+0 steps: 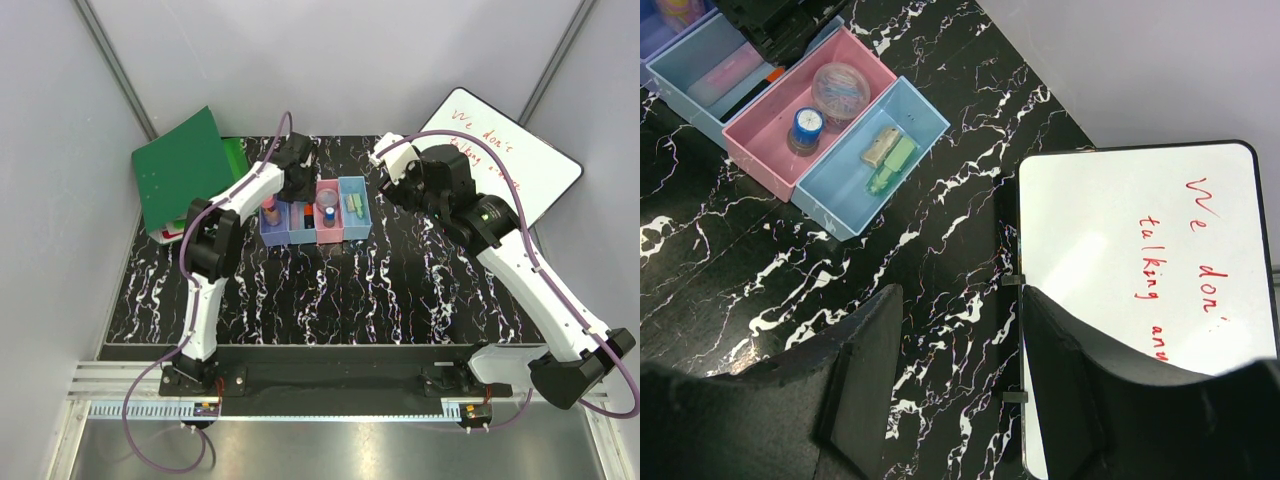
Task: Sort the stationery into containers
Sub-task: Place the stationery in the storage box, then reset both arms
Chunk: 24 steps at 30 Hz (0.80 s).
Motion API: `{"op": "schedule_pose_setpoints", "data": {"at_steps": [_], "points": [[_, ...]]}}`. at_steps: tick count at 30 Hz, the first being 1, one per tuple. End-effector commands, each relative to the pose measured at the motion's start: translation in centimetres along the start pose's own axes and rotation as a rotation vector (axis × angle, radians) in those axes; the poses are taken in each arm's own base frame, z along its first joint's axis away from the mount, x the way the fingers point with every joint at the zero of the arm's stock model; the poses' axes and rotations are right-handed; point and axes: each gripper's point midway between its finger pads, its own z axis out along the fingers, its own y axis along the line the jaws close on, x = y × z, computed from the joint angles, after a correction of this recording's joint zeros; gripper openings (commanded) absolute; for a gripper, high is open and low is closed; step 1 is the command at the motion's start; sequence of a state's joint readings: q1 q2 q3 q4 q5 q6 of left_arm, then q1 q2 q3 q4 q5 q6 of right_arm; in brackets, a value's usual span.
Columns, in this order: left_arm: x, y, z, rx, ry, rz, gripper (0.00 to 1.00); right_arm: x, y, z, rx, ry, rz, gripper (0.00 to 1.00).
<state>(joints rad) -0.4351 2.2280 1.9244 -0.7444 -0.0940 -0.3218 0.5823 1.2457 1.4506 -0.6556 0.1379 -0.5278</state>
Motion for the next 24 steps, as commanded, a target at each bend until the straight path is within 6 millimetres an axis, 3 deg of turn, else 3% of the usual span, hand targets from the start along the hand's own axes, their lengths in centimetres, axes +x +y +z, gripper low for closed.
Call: {"op": "schedule_pose_setpoints", "data": {"at_steps": [1, 3, 5, 8, 9, 12, 14, 19, 20, 22, 23, 24], "points": [[-2.5, -0.1, -1.7, 0.017, -0.075, -0.001, 0.56, -1.2, -1.2, -0.8, 0.040, -0.047, 0.005, 0.59], [-2.9, -0.2, -2.1, 0.022, -0.087, -0.002, 0.56, -1.1, -1.2, -0.9, 0.042, -0.048, 0.004, 0.59], [-3.6, -0.6, -2.7, 0.037, -0.106, -0.001, 0.47, -1.1, -1.2, -0.8, 0.043, -0.046, 0.004, 0.59], [-4.4, -0.9, -3.2, 0.052, -0.128, 0.002, 0.23, -1.1, -1.3, -0.8, 0.045, -0.048, 0.005, 0.59], [-4.7, -1.0, -3.4, 0.058, -0.135, 0.003, 0.10, -1.1, -1.3, -0.8, 0.045, -0.048, 0.006, 0.59], [-5.1, -1.6, -4.0, 0.089, -0.145, 0.011, 0.00, -1.1, -1.3, -0.8, 0.046, -0.046, 0.003, 0.59], [-5.6, -2.0, -4.6, 0.113, -0.162, 0.019, 0.00, -1.1, -1.4, -0.8, 0.049, -0.047, 0.002, 0.59], [-8.0, -2.5, -9.9, 0.158, -0.273, 0.052, 0.00, -1.3, -1.5, -1.0, 0.052, -0.054, 0.013, 0.59], [-8.9, -2.4, -12.6, 0.169, -0.324, 0.059, 0.00, -1.3, -1.4, -1.1, 0.049, -0.056, 0.016, 0.59], [-8.8, -2.0, -14.7, 0.168, -0.358, 0.102, 0.00, -1.3, -1.5, -1.3, 0.054, -0.057, 0.020, 0.60], [-9.2, -1.8, -17.9, 0.180, -0.416, 0.122, 0.01, -1.3, -1.6, -1.6, 0.058, -0.063, 0.018, 0.61], [-8.4, -1.3, -18.4, 0.166, -0.416, 0.183, 0.06, -1.3, -1.8, -1.8, 0.065, -0.064, 0.016, 0.64]]}}
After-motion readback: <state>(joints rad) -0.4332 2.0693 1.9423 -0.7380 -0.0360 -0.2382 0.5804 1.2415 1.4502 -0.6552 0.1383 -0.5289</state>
